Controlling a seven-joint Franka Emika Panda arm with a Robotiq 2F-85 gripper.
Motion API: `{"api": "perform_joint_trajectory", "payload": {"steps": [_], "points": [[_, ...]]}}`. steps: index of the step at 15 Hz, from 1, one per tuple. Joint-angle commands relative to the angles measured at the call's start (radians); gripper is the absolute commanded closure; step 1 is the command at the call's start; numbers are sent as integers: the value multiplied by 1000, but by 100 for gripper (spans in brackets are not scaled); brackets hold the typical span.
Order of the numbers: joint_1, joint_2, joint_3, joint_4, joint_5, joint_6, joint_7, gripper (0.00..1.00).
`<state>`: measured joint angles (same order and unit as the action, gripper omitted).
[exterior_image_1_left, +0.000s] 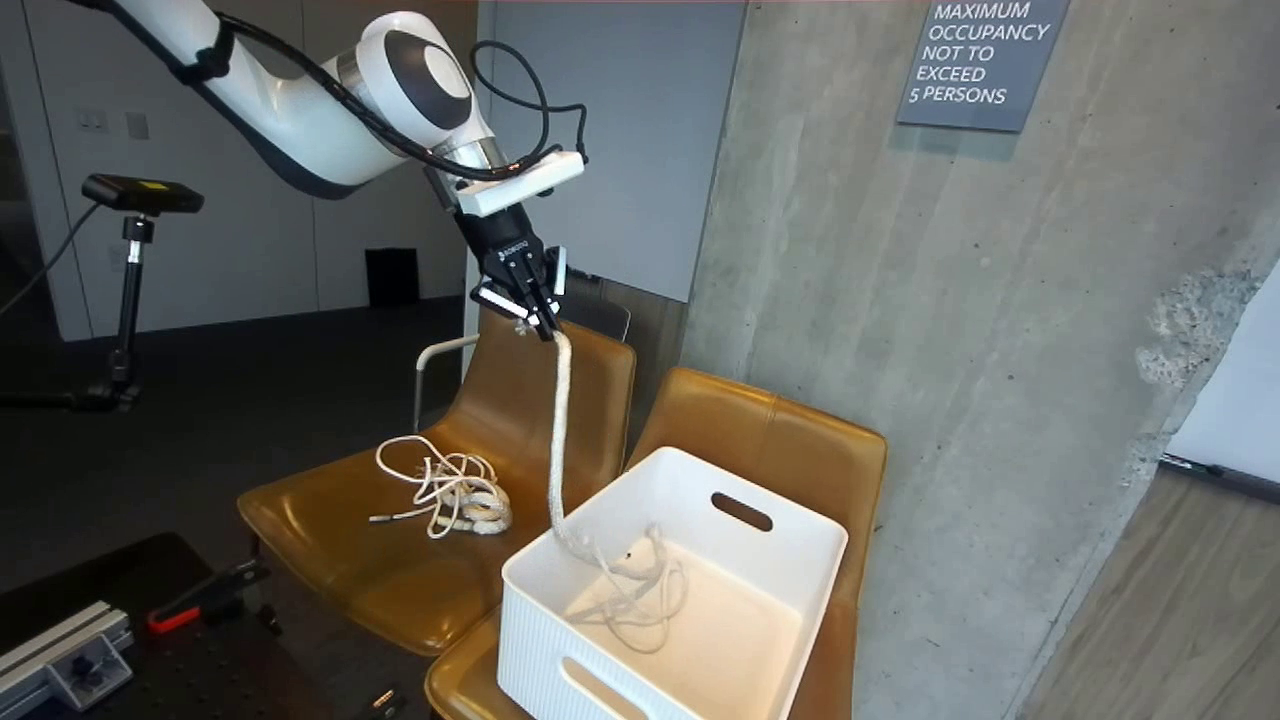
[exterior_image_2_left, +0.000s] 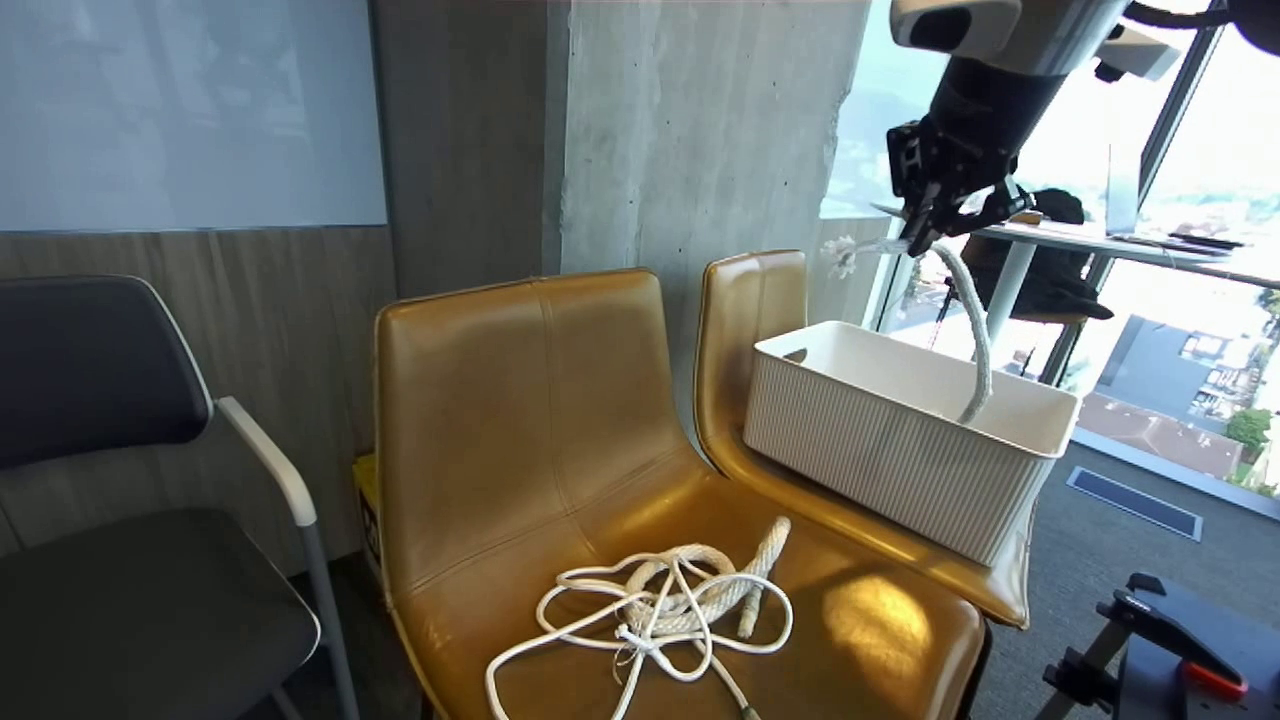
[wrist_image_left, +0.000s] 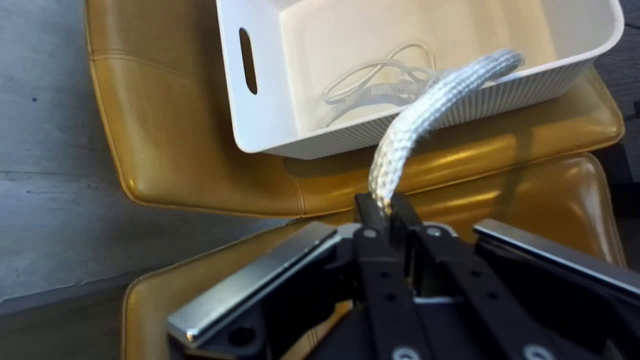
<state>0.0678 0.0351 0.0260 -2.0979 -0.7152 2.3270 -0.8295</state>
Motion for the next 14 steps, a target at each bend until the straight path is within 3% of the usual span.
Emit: {"api": "perform_joint_trajectory", "payload": {"steps": [1,6,14], "points": [[77,125,88,167,-51,-91,98,97],[199,359,163,447,-70,-210,158,97],[355,706,164,870,-49,-323,137,97]]}}
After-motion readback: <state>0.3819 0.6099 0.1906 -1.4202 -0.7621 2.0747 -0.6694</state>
